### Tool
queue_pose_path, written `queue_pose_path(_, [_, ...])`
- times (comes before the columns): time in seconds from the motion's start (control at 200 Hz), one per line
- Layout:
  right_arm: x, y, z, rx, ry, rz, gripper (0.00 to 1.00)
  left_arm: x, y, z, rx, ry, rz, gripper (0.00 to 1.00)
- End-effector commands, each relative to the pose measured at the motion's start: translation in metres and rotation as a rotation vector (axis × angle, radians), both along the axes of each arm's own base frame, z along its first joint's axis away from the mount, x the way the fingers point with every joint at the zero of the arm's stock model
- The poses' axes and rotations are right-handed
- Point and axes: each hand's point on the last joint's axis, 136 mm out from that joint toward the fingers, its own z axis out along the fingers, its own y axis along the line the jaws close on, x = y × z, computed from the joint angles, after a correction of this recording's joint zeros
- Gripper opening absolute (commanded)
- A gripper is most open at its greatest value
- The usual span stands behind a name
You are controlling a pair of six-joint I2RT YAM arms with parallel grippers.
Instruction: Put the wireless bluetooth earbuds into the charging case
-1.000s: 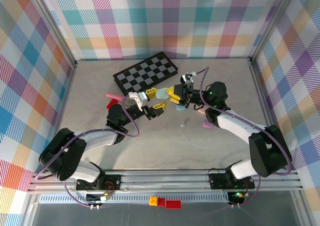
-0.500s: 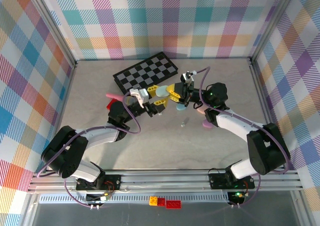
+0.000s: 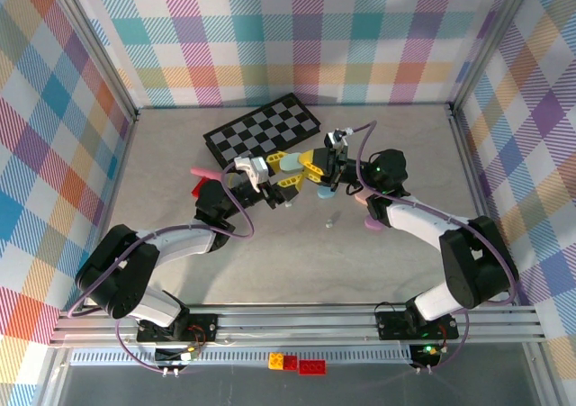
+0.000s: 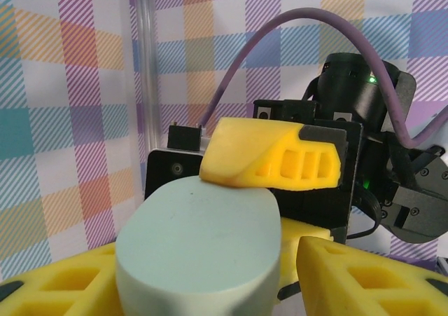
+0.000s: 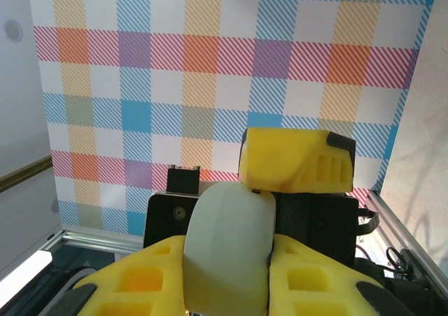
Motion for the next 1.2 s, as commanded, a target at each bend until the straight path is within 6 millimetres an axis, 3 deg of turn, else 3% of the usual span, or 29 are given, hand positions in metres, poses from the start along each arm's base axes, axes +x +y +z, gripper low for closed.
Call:
queue_pose_path(0.0, [-0.002,-0.004,0.012,0.038,-0.058,-0.012,0.11,-0.005,-0.002,0.020,-0.040,-0.063,-0.029,0.53])
queue_pose_path(0.24, [-0.001,-0.004,0.013,0.040,-0.057,-0.013,0.11,-0.007,-0.005,0.019,-0.034,-0.062,-0.051,0.49])
queue_pose_path(0.505, [-0.002,-0.004,0.020,0.050,-0.065,-0.007,0.11,-0.007,-0.006,0.016,-0.027,-0.060,-0.059,0.53])
queue_pose_path(1.195, [0.001,-0.002,0.004,0.018,-0.039,-0.011,0.11,-0.012,-0.007,0.021,-0.033,-0.063,-0.087,0.44])
